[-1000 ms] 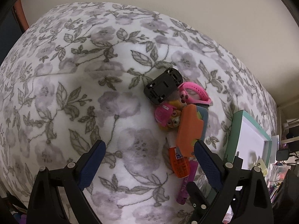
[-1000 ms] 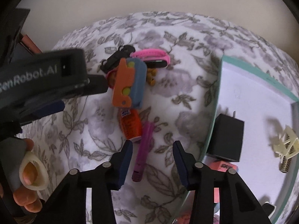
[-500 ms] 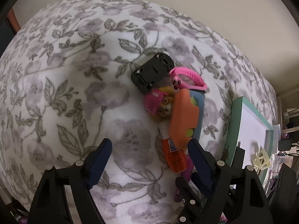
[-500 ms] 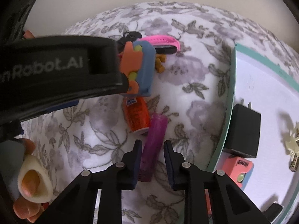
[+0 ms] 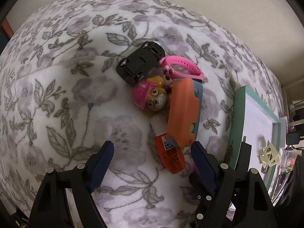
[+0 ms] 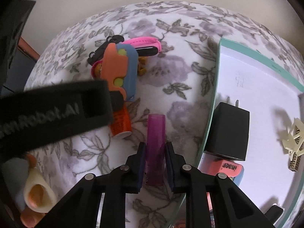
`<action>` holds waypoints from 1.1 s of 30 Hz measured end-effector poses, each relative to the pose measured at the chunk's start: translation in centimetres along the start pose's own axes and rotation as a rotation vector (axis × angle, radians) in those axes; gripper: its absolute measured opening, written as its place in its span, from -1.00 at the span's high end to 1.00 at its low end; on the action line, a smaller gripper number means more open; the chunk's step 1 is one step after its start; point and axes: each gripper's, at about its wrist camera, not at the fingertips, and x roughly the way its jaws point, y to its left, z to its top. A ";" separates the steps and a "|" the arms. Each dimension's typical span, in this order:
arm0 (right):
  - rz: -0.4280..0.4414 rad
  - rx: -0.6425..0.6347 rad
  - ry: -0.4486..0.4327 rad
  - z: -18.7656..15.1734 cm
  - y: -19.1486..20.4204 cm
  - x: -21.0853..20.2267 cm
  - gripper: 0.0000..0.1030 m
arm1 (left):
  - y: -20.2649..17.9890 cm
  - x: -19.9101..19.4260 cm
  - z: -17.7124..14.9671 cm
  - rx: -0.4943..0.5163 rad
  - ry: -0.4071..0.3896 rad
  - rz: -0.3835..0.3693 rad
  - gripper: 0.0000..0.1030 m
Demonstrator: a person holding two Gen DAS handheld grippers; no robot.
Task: Organize rigid objects
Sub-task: 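Grasp the red glue stick with the left gripper while the right grasps the purple tube, then carry the glue stick and purple tube over the white tray with both grippers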
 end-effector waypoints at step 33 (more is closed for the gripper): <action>0.023 0.023 -0.031 0.5 -0.5 -1.6 0.59 | 2.2 -0.1 0.1 -0.037 -0.006 0.015 0.53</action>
